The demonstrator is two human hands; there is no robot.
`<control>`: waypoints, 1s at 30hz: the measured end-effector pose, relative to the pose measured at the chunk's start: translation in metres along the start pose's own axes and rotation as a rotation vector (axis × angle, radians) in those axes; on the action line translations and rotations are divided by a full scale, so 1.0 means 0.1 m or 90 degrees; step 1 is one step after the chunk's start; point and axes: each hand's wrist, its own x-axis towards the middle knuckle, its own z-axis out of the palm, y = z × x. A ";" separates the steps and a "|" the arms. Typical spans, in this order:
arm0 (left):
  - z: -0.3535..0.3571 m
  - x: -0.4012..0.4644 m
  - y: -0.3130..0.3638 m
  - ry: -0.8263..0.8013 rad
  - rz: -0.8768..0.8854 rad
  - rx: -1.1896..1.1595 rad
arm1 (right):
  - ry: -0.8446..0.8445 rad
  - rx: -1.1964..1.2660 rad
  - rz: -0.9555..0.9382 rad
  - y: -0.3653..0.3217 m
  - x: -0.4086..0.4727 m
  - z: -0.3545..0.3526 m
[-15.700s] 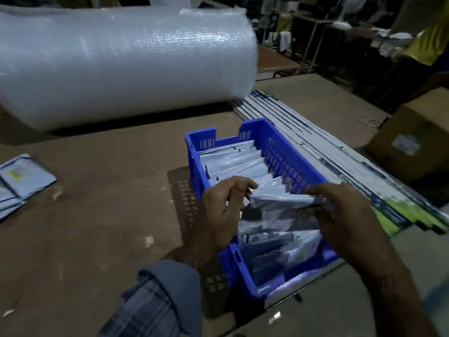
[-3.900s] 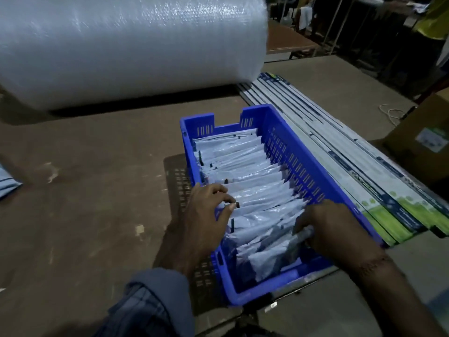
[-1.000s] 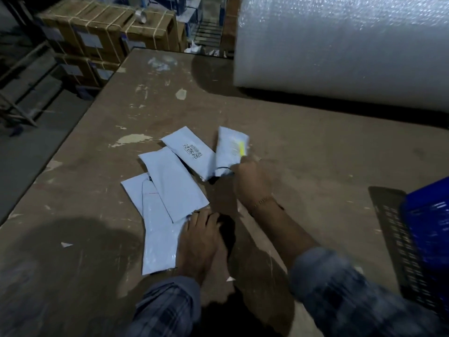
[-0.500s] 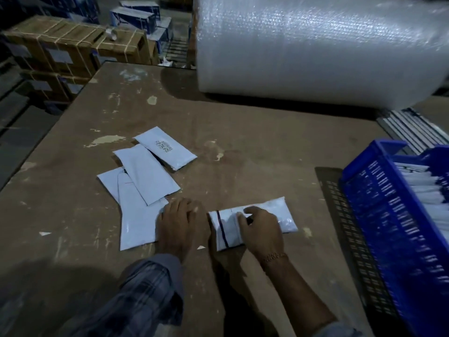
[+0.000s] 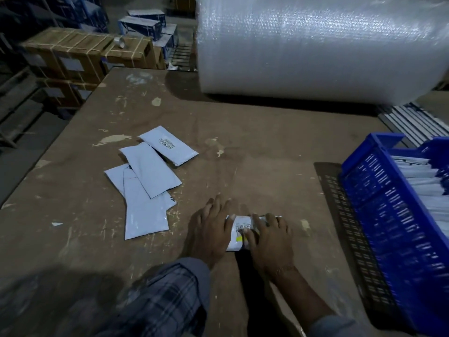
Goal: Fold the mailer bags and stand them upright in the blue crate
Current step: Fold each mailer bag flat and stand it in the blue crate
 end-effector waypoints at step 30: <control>0.35 0.12 0.15 -0.068 -0.023 0.171 | -0.036 0.043 -0.127 0.27 0.39 0.44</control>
